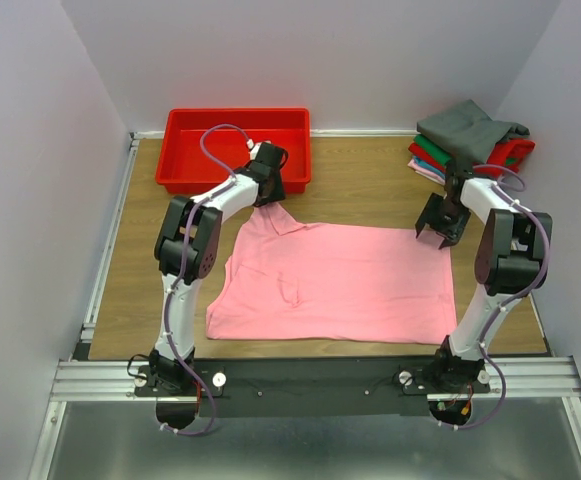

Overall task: Fold and stack the t-shirts
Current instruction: Fold the tshirt

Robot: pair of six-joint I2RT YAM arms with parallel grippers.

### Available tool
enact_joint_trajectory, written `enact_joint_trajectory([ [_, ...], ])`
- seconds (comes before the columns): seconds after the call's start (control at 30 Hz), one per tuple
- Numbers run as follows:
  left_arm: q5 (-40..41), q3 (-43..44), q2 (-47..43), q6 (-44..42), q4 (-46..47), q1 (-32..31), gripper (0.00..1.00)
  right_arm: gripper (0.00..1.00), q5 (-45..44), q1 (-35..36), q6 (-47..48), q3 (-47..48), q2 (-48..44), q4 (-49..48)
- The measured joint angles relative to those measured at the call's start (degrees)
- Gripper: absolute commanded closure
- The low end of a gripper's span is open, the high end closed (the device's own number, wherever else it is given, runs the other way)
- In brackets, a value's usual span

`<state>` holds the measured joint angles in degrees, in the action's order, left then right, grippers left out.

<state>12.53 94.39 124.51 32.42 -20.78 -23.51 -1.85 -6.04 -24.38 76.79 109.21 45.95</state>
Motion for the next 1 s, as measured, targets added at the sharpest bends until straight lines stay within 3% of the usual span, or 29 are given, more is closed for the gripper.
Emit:
enact_joint_trajectory([
  [0.2, -0.1, 1.3, 1.0, 0.3, -1.5, 0.0, 0.69, 0.27, 0.0, -1.4, 0.0, -0.1, 0.0, -0.3],
  [0.37, -0.1, 1.7, 1.2, 0.5, -1.9, 0.0, 1.0, 0.27, 0.0, -3.9, 0.0, -0.1, 0.0, -1.0],
  [0.7, -0.1, 0.3, -0.4, 1.7, -1.9, 0.2, 1.0, 0.33, 0.0, -7.7, 1.6, 3.1, 1.6, -2.2],
  [1.0, -1.5, -1.7, -7.3, 4.2, -2.1, 0.7, 1.0, 0.51, 0.8, -7.7, 2.6, 4.5, 4.1, -3.2],
])
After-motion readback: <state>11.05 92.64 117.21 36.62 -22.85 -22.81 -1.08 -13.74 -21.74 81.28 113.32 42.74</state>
